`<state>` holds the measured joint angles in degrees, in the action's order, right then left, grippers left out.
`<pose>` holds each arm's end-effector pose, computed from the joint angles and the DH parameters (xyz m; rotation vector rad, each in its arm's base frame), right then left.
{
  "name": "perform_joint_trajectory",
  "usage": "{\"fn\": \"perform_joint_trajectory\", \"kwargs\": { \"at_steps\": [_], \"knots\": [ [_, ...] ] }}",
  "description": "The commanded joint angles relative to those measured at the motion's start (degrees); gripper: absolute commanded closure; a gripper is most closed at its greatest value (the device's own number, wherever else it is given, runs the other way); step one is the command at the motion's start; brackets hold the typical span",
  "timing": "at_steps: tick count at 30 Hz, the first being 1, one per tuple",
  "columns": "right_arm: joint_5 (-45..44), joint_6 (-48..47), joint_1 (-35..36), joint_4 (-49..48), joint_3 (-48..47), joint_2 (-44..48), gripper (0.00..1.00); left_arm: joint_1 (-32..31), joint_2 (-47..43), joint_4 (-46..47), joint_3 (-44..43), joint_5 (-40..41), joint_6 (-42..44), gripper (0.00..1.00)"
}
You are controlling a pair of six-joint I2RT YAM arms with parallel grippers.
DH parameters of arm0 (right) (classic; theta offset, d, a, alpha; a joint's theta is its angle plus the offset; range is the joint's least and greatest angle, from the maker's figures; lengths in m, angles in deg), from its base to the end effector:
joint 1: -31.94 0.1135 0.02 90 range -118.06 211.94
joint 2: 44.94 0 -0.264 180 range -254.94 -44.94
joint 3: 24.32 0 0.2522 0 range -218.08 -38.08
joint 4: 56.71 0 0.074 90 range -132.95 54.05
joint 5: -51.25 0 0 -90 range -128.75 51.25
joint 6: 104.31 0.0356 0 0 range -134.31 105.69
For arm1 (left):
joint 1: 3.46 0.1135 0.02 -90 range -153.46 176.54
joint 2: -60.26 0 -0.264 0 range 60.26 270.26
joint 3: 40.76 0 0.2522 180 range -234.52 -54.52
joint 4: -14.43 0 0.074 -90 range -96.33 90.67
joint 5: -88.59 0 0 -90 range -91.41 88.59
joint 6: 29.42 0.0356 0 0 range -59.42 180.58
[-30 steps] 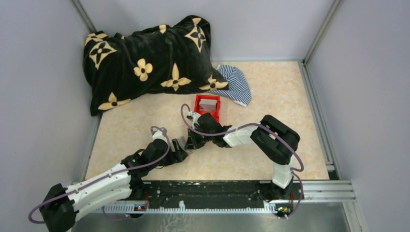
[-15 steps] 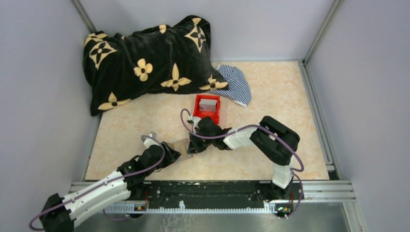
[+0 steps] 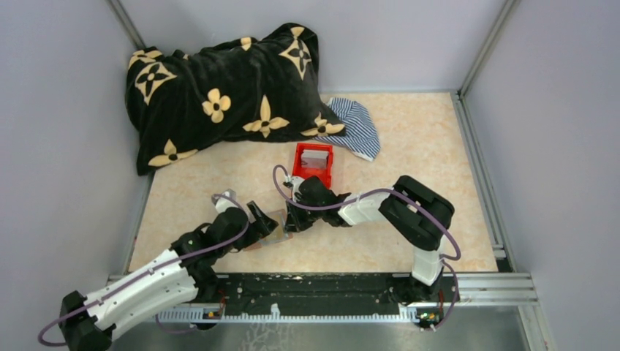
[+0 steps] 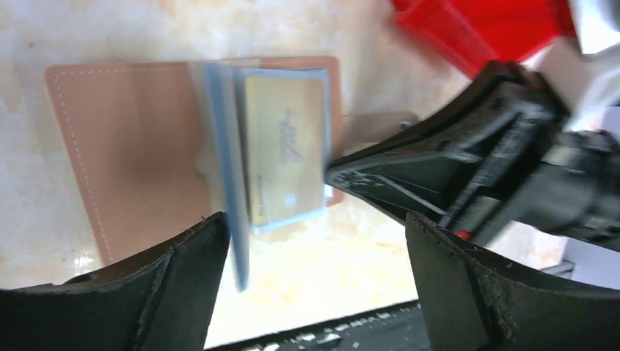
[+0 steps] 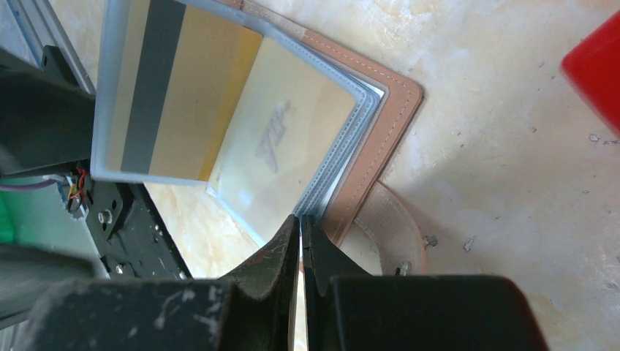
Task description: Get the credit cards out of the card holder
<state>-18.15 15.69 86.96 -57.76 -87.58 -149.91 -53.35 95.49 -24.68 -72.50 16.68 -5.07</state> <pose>0.1949 0.3004 0.1308 -0.7479 2.4039 1.1147 0.0957 -0.0965 0.1774 -0.4871 2.3162 -0.6763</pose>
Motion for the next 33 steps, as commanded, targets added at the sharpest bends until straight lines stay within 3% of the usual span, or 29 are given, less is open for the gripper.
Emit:
{"fn": "perform_joint_trajectory", "kwargs": {
  "at_steps": [1, 5, 12, 25, 33],
  "knots": [
    [-1.6, -1.3, 0.7, 2.3, 1.1, 2.1, 0.94, -0.3, -0.6, -10.4, -8.4, 0.8, -0.9, 0.05],
    [-2.7, -1.9, 0.7, 3.9, 0.6, 4.0, 0.94, -0.4, 0.1, -13.4, -14.8, -0.7, 0.3, 0.05],
    [-3.1, -4.8, 0.7, 7.9, -3.6, 3.3, 0.94, -0.5, -1.1, -17.1, -20.0, 4.0, 2.0, 0.06],
    [-0.4, -3.3, 0.8, 6.2, -9.4, -2.8, 0.94, -0.5, 0.1, -12.8, -10.3, 5.4, 2.4, 0.07],
    [0.0, -1.8, 0.3, 3.6, -5.0, -2.6, 0.94, -0.4, 12.8, -18.5, -5.4, 9.8, -7.7, 0.25]
  ]
}}
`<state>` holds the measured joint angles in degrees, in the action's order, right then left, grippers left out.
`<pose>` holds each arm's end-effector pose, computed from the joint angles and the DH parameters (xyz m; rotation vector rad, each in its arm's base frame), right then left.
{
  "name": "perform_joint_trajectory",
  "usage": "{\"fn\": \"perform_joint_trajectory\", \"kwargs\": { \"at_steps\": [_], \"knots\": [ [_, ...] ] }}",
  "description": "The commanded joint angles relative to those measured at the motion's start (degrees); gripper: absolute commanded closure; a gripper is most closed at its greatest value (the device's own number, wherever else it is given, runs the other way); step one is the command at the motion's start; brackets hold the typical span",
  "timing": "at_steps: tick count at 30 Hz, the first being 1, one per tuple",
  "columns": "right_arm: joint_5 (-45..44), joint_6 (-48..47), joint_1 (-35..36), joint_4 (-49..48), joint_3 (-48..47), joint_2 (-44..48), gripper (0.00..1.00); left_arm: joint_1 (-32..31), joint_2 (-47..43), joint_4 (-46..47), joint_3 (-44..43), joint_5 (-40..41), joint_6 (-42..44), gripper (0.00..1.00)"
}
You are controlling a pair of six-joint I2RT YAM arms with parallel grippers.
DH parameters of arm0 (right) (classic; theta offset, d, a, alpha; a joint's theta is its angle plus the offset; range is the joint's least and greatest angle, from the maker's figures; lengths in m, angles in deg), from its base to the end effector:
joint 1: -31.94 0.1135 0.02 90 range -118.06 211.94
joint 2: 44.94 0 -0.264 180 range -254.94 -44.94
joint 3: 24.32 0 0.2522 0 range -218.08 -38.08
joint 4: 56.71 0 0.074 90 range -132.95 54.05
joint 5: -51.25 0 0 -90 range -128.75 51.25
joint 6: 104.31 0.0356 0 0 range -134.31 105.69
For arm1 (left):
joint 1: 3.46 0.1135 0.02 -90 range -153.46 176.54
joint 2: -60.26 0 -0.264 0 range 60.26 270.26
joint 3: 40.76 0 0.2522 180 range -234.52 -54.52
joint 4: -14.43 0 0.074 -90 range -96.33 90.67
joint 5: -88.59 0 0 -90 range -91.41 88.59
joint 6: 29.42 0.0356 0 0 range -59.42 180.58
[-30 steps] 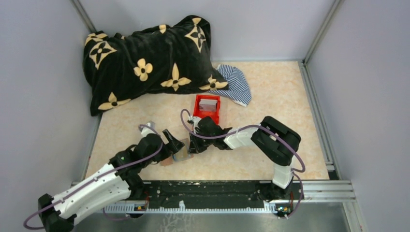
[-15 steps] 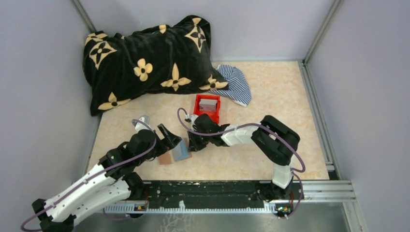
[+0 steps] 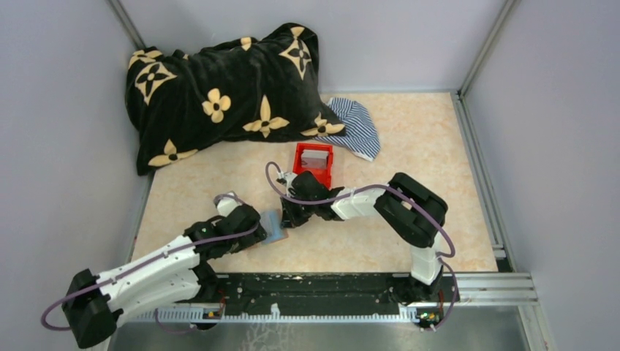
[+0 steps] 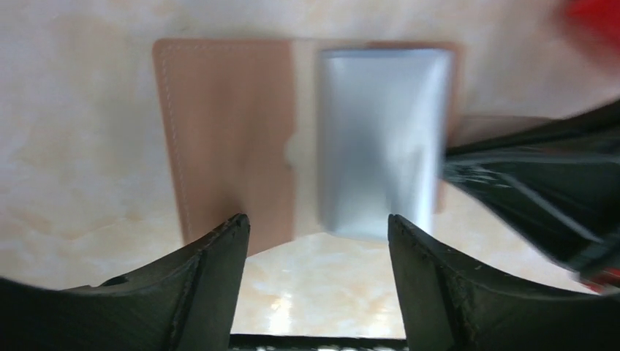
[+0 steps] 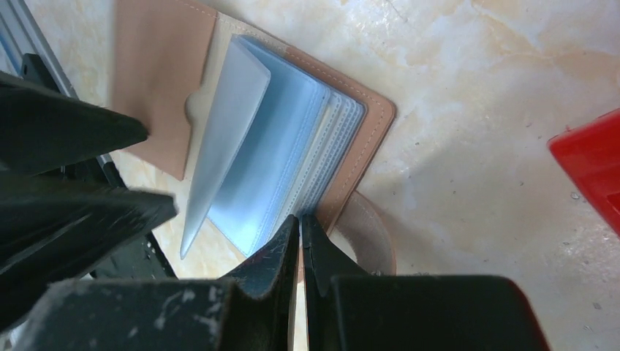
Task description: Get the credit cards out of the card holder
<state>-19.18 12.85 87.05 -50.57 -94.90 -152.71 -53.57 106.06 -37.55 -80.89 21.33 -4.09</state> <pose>0.2074 0.3183 0.1387 -0.7972 2.4203 1.0512 0.1030 -0.1017 0.1876 -0.4598 2.4526 -0.3387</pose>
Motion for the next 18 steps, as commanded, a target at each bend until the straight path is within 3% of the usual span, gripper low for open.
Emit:
{"fn": "perform_joint_trajectory", "kwargs": {
  "at_steps": [1, 6, 10, 12, 18],
  "knots": [
    [1.3, 1.3, -0.1, -4.0, 3.1, 0.3, 0.94, -0.2, 2.1, -5.8, 3.6, 5.4, -9.5, 0.27],
    [2.1, 1.0, -1.1, -4.2, 4.8, 0.5, 0.94, -0.1, 0.2, -5.9, 4.8, 6.9, -12.6, 0.33],
    [4.1, 2.2, -2.5, -5.4, 5.7, -0.5, 0.99, -0.2, -2.8, -6.0, 4.6, 8.8, -13.6, 0.49],
    [5.8, 2.6, -3.5, -5.5, 5.8, -1.6, 1.0, -0.1, -4.8, -7.6, 4.0, 9.4, -12.7, 0.52],
    [5.0, 2.1, -5.1, -2.9, 7.4, -2.3, 1.0, -0.2, -7.9, -8.8, -1.1, 9.0, -9.9, 0.26]
  ]
}}
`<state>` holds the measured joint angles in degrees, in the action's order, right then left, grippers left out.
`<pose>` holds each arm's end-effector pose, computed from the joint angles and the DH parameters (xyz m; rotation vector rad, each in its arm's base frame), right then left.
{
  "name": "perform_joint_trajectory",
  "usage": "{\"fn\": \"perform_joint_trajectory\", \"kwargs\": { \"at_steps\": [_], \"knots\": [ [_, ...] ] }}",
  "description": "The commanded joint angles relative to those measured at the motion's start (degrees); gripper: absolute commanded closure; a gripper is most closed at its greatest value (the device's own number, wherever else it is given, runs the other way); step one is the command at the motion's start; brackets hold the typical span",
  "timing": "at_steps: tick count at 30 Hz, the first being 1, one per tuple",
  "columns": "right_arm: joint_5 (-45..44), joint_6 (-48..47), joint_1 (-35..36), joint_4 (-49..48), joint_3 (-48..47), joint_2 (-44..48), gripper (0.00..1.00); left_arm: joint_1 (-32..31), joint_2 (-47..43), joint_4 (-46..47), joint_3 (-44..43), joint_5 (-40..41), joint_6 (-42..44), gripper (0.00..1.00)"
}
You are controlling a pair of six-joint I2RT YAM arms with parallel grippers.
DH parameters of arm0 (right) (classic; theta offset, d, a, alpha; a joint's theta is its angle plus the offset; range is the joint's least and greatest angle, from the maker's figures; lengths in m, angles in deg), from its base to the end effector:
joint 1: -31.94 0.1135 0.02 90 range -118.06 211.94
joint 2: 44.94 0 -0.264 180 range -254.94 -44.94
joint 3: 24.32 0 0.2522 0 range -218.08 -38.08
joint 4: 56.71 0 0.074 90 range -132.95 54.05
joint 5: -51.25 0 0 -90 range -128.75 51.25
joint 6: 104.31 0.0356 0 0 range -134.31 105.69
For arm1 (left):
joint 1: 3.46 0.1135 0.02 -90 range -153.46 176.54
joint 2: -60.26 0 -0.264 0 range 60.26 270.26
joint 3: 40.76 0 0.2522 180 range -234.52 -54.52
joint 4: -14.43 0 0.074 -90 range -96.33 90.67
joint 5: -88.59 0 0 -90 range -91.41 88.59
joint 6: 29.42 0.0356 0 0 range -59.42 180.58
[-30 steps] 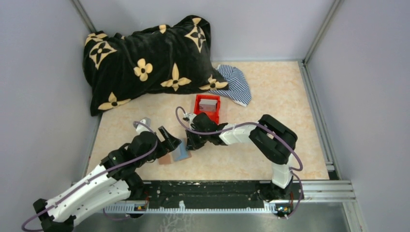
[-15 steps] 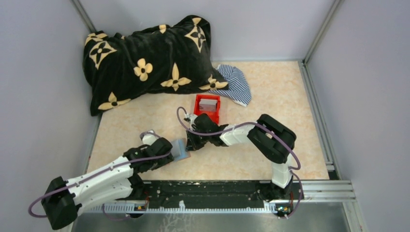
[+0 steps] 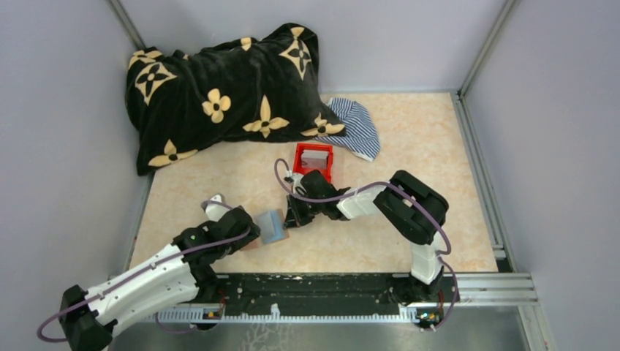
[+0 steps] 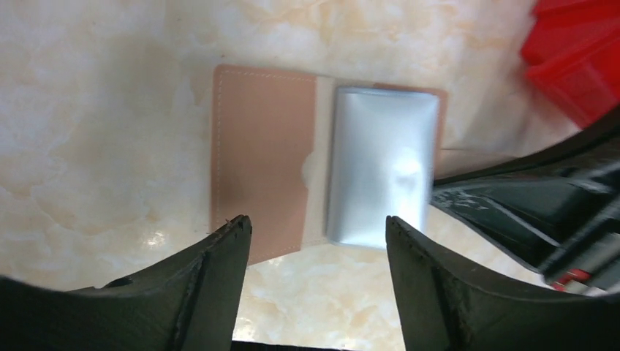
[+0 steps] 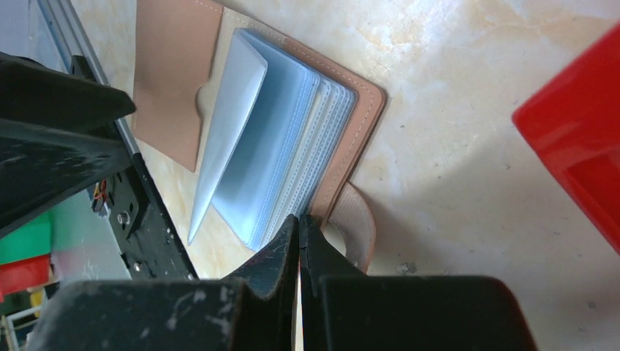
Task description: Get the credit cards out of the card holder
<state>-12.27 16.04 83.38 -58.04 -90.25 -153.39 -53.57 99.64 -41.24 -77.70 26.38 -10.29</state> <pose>0.2177 0.2985 0.1238 -0.7263 2.4303 1.1977 0.0920 -0.0842 0.1807 -0.6089 2.3676 -0.3092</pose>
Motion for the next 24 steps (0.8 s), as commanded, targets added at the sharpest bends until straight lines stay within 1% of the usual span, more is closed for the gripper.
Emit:
{"fn": "perform_joint_trajectory", "kwargs": {
  "at_steps": [1, 3, 6, 7, 9, 11, 14, 19, 24],
  "knots": [
    [-2.1, -1.1, -1.8, 4.6, 3.7, -1.0, 1.0, -0.2, -1.4, -5.4, -5.3, 4.2, -3.3, 0.23],
    [-2.9, -0.9, -2.4, 4.8, 5.5, 0.6, 1.0, -0.2, -0.4, -6.3, -6.9, 5.3, -2.8, 0.2],
    [-3.7, -0.4, -3.4, 4.4, 8.2, 3.0, 1.0, -0.2, 2.9, -7.0, -6.1, 6.8, -3.1, 0.2],
    [-3.8, -0.5, -3.6, 4.2, 8.8, 4.0, 1.0, -0.1, 4.0, -6.5, -5.3, 6.5, -3.3, 0.21],
    [-4.7, -0.9, -3.7, 5.3, 9.2, 5.1, 1.0, -0.1, 6.2, -3.9, -3.4, 5.3, -3.3, 0.26],
    [-5.0, -1.0, -3.8, 5.8, 9.6, 6.1, 1.0, -0.1, 9.1, -0.7, -1.3, 4.2, -3.5, 0.33],
    [-5.1, -0.7, -4.6, 5.6, 10.7, 7.4, 1.0, -0.1, 13.1, -0.2, 0.2, 2.9, -5.5, 0.42],
    [-4.5, -1.3, -5.2, 5.7, 11.4, 8.6, 1.0, -0.1, 17.1, 3.3, 2.4, 2.7, -4.5, 0.56],
    [-4.1, -1.9, -5.3, 6.7, 10.8, 10.0, 1.0, -0.1, 21.3, 4.6, 0.8, 2.9, -2.3, 0.73]
  ]
}}
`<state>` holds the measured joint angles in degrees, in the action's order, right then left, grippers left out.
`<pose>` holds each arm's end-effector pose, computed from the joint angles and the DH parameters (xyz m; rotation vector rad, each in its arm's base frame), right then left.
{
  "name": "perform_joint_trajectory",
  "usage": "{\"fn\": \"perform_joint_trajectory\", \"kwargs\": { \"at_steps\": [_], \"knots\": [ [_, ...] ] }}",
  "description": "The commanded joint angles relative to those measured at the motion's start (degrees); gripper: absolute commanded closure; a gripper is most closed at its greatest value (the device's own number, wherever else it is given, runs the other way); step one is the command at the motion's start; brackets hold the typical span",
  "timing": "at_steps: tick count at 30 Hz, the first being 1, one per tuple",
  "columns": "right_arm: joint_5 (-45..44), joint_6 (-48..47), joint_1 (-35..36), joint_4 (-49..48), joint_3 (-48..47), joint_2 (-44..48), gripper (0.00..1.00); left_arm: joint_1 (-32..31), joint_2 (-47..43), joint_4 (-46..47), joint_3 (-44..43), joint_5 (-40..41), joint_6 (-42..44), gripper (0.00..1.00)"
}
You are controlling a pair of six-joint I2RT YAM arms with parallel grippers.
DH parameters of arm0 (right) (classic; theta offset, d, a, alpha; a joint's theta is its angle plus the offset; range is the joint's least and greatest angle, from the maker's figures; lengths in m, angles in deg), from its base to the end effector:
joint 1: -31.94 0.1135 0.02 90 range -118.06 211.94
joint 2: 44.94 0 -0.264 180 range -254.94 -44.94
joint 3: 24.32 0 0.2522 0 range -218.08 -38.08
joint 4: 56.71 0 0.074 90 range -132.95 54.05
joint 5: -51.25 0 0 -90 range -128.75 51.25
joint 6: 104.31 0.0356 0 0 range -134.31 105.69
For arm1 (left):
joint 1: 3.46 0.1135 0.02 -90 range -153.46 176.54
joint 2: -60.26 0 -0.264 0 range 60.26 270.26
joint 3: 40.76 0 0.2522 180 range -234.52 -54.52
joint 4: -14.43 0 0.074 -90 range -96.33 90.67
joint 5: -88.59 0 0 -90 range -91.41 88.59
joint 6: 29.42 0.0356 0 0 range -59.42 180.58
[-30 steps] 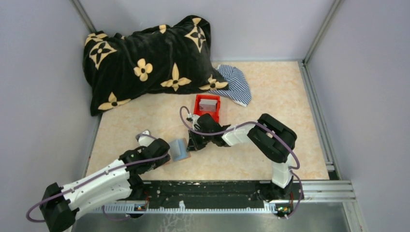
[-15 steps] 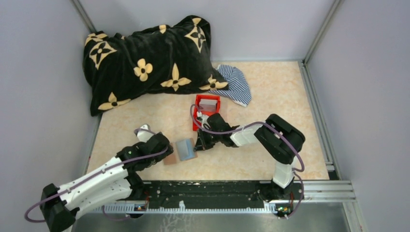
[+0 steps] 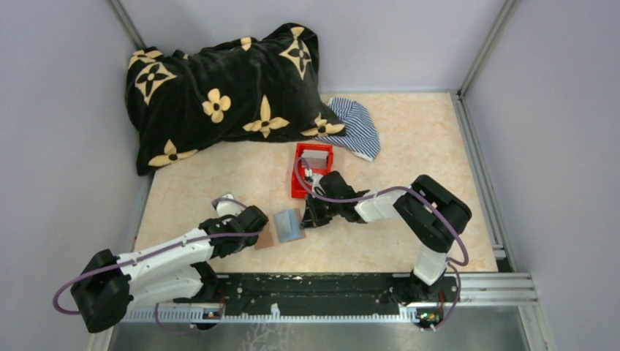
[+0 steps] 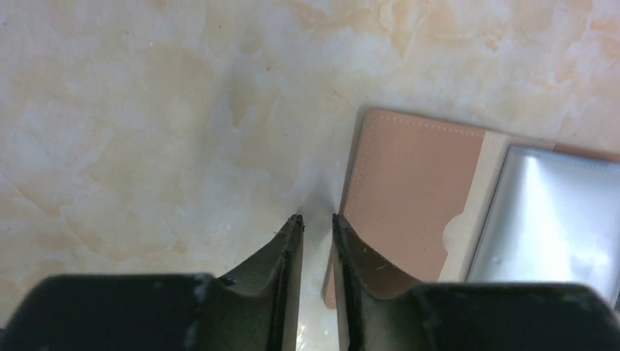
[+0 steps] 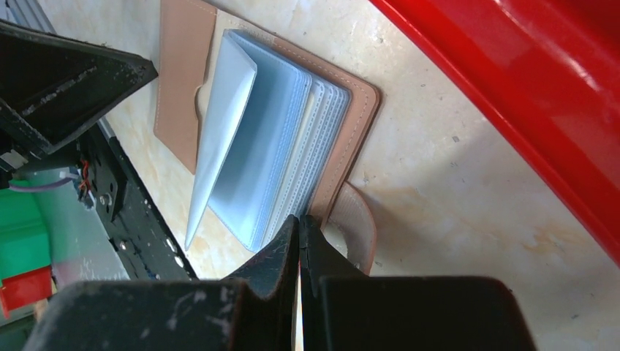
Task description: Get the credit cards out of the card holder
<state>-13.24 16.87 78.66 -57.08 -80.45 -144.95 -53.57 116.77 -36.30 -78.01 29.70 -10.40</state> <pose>0.2114 0.2469 0.1256 -0.5890 2.4869 1.1346 0.1091 -0.1019 0.1523 -0.5742 2.4394 -0.0419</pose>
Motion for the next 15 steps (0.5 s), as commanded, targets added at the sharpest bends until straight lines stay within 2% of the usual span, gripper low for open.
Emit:
{"fn": "perform_joint_trajectory", "kwargs": {
  "at_steps": [1, 3, 4, 15],
  "knots": [
    [-3.6, -3.0, -0.6, 6.3, 0.6, 1.6, 1.0, -0.2, 5.0, -0.3, 0.7, -0.7, -1.9, 0.79],
    [-4.1, -3.7, -0.6, 8.0, -0.2, 1.4, 1.0, -0.1, 7.0, 0.2, -0.2, -1.2, -0.8, 0.97],
    [-4.1, -3.9, -0.5, 8.2, -0.5, 1.2, 1.0, -0.2, 7.8, 0.5, -0.6, -1.4, 0.0, 1.0],
    [-3.3, -3.2, 0.9, 8.0, -3.2, 1.3, 1.0, -0.2, 12.2, 4.6, -1.6, -3.0, 5.3, 1.0]
  ]
}}
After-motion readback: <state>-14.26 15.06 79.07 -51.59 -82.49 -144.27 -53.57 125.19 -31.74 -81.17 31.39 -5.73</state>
